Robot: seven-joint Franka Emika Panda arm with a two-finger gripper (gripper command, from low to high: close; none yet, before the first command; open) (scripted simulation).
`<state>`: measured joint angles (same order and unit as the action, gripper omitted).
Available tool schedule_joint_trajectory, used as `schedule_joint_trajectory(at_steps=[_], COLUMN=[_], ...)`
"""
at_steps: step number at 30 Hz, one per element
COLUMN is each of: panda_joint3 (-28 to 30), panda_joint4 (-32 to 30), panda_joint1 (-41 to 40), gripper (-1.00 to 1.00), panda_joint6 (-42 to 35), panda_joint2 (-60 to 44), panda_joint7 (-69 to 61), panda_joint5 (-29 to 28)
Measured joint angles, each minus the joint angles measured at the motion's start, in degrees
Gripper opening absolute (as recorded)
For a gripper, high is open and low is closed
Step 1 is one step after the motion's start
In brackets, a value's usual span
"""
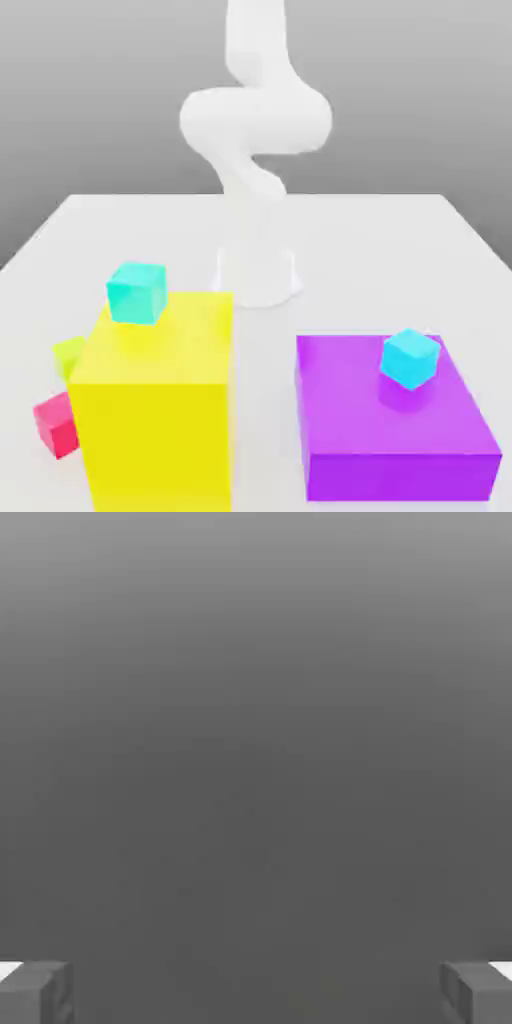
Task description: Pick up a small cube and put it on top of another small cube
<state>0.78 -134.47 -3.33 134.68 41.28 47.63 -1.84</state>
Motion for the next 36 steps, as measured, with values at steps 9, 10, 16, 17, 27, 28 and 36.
schedule_joint_trajectory(at_steps=[9, 10, 16, 17, 27, 28, 36], panda_joint3=[5.38, 6.2, 11.87, 12.92, 12.34, 10.19, 4.85], panda_joint4=[-9.73, -10.79, -17.2, -18.27, -24.49, -24.11, -23.01], panda_joint1=[-11.49, -12.65, -18.8, -19.64, -29.31, -31.09, -35.67], gripper=[0.0, 0.0, 0.0, 0.0, 0.0, 0.0, -1.0], panda_joint6=[10.43, 11.57, 18.56, 19.75, 32.99, 34.6, 39.09], panda_joint2=[-16.51, -18.31, -29.06, -30.87, -50.25, -52.31, -57.84], panda_joint7=[5.58, 6.03, 7.5, 7.43, -4.08, -5.26, -7.68], panda_joint5=[-5.46, -5.84, -6.42, -6.07, 11.77, 13.35, 16.43])
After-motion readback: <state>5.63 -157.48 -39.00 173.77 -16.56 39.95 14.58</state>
